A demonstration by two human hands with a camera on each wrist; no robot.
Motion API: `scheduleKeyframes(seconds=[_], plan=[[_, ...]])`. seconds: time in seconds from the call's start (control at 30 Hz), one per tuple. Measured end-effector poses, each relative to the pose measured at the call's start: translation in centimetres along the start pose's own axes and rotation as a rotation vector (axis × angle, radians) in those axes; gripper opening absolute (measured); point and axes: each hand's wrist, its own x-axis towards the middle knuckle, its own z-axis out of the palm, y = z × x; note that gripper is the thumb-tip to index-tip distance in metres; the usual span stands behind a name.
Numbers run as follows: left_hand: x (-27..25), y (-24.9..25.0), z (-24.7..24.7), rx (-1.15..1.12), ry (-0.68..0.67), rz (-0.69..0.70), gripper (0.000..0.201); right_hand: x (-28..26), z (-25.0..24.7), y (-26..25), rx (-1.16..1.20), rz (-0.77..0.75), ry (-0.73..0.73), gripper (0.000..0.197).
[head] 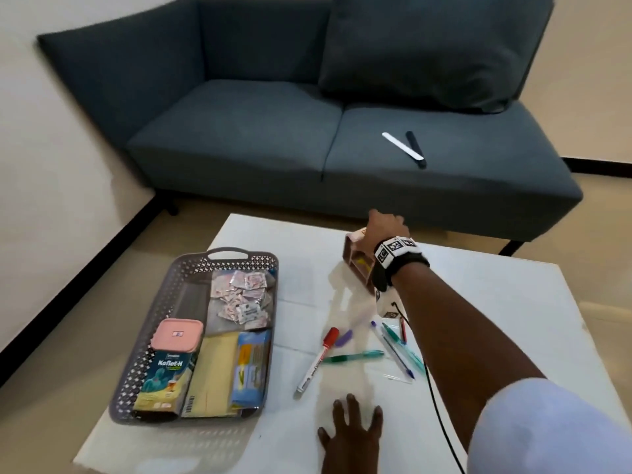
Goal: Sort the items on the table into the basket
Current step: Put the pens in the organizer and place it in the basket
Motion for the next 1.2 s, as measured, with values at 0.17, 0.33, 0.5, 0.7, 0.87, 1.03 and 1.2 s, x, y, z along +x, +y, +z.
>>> scheduleKeyframes(seconds=[0.17, 0.33, 0.5, 0.7, 0.87, 1.03, 1.2], plan=[[0.6, 1.7, -1.0, -0.3, 0.07, -0.046, 0.051, 1.2, 2.7, 2.8, -0.144, -0.106, -0.062, 0.075], [0.7, 1.8, 0.8, -0.422, 0.165, -0.148, 0.072, -0.5, 1.0, 7.5, 0.065, 0.017, 0.082, 0.056], [-0.4, 1.8, -3.9, -0.281, -0.06, -0.076, 0.031, -9.3, -1.8, 11.6, 1.018, 0.334, 0.231, 0.038], [-2.9, 0.4, -12.4, -0.576, -0.393, 0.035, 0.158, -26.0, 1.3, 10.6, 1.486, 0.572, 0.081, 0.025], [-4.7, 0.3, -14.5, -0.879, -0.223, 0.244, 0.151, -35.4, 4.8, 9.6, 1.403, 0.808, -0.054, 0.018], [-6.0, -1.1, -13.7, -0.539, -0.251, 0.297, 0.123, -37.3, 8.0, 10.8, 1.043, 0.791, -0.167, 0.065], [-6.9, -1.7, -13.3, -0.411, -0.335, 0.266, 0.11, -38.4, 5.6, 10.6, 0.615, 0.623, -0.448, 0.077]])
